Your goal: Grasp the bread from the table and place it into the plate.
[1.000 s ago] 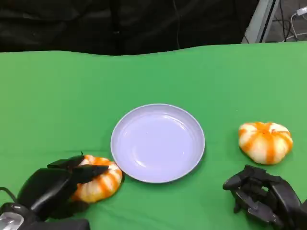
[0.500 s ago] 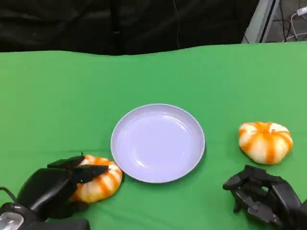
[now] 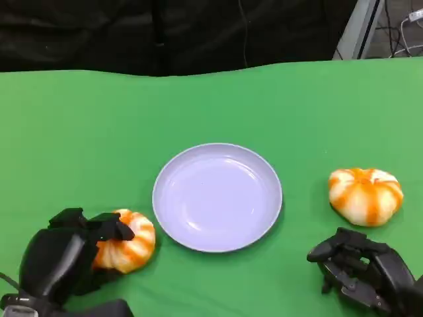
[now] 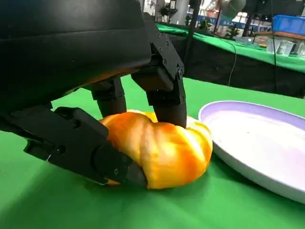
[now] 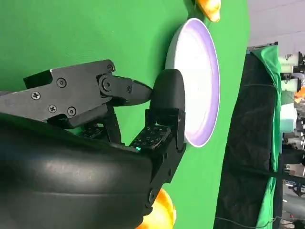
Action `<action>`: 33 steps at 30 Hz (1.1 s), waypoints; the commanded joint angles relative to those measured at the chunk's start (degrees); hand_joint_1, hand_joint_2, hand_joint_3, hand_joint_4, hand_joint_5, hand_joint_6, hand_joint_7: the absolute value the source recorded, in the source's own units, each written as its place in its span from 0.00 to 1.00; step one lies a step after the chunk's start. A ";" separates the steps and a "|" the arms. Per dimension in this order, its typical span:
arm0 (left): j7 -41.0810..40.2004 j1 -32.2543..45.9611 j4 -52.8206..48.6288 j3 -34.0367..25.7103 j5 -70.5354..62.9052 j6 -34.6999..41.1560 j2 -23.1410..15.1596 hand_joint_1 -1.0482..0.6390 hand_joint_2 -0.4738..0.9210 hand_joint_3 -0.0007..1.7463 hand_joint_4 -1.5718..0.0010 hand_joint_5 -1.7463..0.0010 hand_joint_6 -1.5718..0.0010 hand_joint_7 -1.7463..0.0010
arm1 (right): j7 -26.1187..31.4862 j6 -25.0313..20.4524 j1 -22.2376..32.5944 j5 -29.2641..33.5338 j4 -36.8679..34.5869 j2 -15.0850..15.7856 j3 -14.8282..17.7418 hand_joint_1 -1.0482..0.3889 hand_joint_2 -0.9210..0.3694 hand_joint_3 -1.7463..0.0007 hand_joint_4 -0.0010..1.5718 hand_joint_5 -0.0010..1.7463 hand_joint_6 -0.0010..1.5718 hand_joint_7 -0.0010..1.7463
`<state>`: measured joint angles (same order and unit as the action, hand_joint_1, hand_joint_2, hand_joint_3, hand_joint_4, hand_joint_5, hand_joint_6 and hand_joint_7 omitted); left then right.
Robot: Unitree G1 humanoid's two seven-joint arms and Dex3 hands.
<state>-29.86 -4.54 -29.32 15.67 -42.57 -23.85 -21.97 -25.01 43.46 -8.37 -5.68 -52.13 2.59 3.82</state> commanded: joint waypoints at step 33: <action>4.37 8.04 27.93 -6.33 -1.97 8.21 -4.01 0.55 0.77 0.36 0.51 0.00 0.42 0.31 | -0.09 -0.42 -0.06 -0.26 -1.42 0.50 0.22 0.55 0.00 0.75 0.42 0.97 0.51 0.55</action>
<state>-26.12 3.02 -2.90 10.42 -44.58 -15.16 -24.63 -25.20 43.64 -8.80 -5.91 -52.88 2.56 3.90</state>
